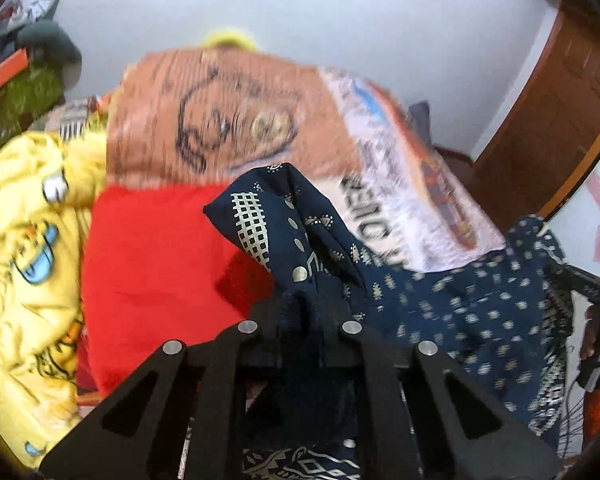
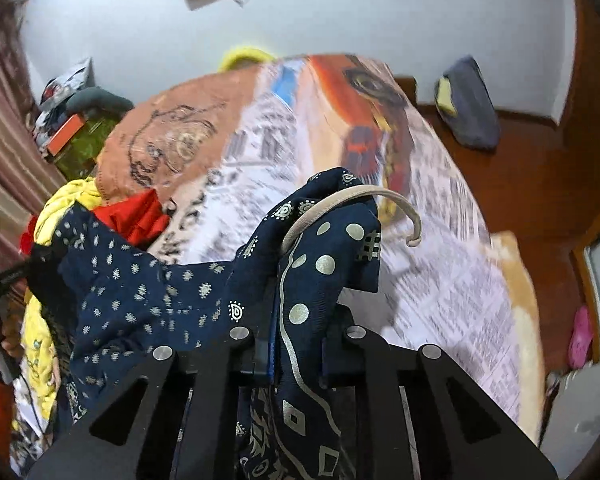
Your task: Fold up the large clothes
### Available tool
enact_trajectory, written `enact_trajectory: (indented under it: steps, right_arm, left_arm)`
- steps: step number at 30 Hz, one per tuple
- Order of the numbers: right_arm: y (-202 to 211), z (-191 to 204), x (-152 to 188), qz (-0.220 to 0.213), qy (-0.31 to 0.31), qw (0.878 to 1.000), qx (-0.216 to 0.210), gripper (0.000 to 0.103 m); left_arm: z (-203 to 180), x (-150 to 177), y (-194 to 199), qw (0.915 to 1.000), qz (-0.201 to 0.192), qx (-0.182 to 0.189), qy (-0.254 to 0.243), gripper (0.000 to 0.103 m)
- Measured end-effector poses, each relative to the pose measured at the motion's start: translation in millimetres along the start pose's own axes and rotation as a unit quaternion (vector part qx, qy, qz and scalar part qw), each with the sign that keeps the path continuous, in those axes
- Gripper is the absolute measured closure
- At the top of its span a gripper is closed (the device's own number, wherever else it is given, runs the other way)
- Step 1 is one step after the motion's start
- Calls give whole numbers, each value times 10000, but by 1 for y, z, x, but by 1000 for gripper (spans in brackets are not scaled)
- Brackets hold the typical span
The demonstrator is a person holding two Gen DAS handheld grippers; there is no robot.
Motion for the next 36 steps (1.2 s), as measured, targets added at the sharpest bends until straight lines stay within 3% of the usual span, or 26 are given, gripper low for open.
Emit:
enact_trajectory:
  steps: [5,11,19,26,31,36]
  right_arm:
    - [8,26,-32,-428,334,9985,5,90]
    - [-21,31,-73,-584,290,9978,-125,90]
    - [-89,39,-102,-349,442,9984,-34,90]
    - [-144,9,-93,58,152,9998,135,90]
    - [-162,-10,-76,291,-97,9995,35,89]
    - [-149,-6,-74,205,15,9998,85,85]
  left_arm:
    - [-1,-26,33,9985,-496,-126,-205,93]
    - [29,-56,25,9971,-587,-472,-65,93]
    - [73,-76,-33,9961,-351,-764,251,93]
    - [116,-61,-96,9930,132,-1054,521,93]
    - [133,-39,-123,9906,470,-1108,654,91]
    - [133,-23,-130,9879,724,-1285,474,88]
Point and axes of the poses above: each gripper's, at about its wrist camera, not at the fingertips, and y roughly against the way its jaws point, z to its left, x to its underside, the point moved 8 cm from there along -y, roughly the way its jaws point, and after that the axes turned 2 degrees about -x, right-handed, at the moved point
